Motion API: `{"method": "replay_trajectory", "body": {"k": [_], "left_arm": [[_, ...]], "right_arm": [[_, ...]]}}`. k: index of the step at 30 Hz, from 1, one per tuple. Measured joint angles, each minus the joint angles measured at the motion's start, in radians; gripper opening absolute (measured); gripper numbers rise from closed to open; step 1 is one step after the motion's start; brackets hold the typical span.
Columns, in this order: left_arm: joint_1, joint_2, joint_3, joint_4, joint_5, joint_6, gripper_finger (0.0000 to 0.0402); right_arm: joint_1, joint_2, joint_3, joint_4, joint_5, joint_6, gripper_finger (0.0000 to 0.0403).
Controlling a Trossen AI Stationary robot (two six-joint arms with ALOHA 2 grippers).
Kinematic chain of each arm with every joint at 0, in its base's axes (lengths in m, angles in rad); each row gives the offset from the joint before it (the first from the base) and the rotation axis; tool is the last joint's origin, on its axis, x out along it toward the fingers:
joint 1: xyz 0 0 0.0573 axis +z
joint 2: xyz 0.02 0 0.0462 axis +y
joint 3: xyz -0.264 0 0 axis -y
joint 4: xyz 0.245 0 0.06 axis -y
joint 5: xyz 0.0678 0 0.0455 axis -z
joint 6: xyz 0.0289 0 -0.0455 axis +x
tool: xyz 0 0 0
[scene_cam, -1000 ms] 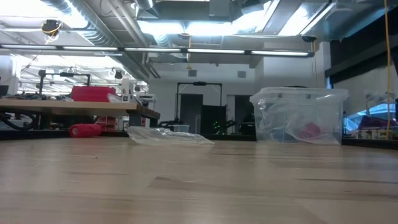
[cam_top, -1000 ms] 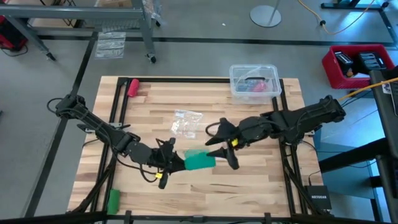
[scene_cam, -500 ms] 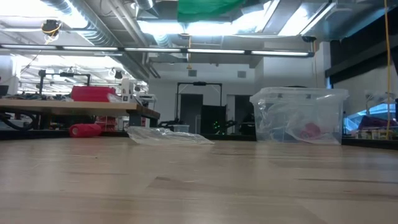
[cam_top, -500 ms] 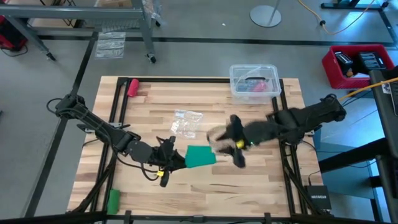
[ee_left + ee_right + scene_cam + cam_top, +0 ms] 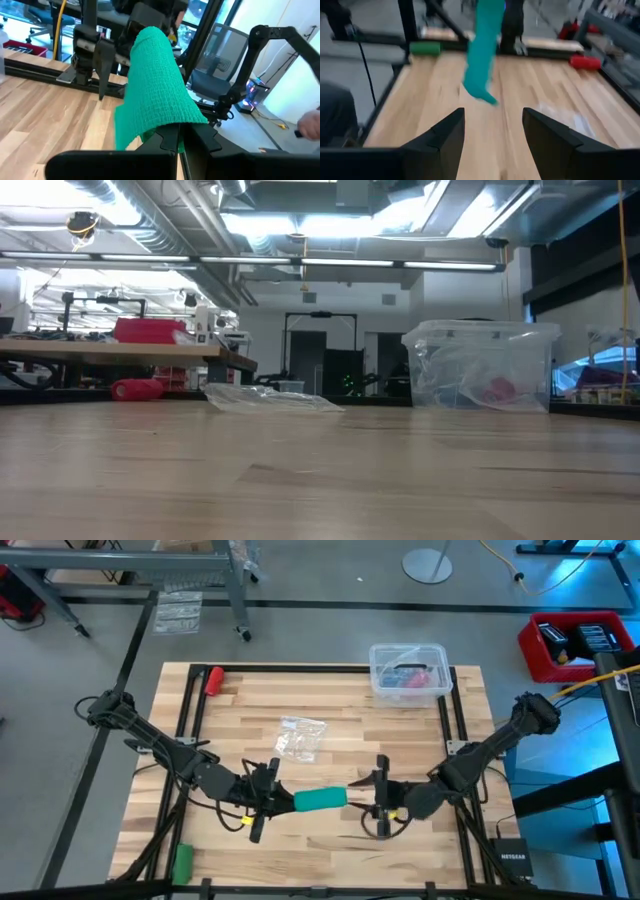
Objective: Roll bandage
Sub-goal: Roll the green bandage
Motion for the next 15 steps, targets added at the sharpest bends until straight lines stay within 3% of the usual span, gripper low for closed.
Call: {"method": "replay_trajectory", "body": {"k": [6, 12, 15], "left_arm": [[-0.004, 0.000, 0.000, 0.004, 0.000, -0.001, 0.0008], [-0.002, 0.000, 0.000, 0.021, 0.000, 0.017, 0.0008], [-0.002, 0.000, 0.000, 0.024, 0.000, 0.019, 0.0008]], "right_arm": [[-0.046, -0.001, -0.106, 0.293, -0.049, -0.073, 0.0202], [-0.102, 0.032, -0.106, 0.338, -0.144, -0.116, 0.0201], [-0.107, 0.031, -0.105, 0.347, -0.152, -0.117, 0.0176]]}}
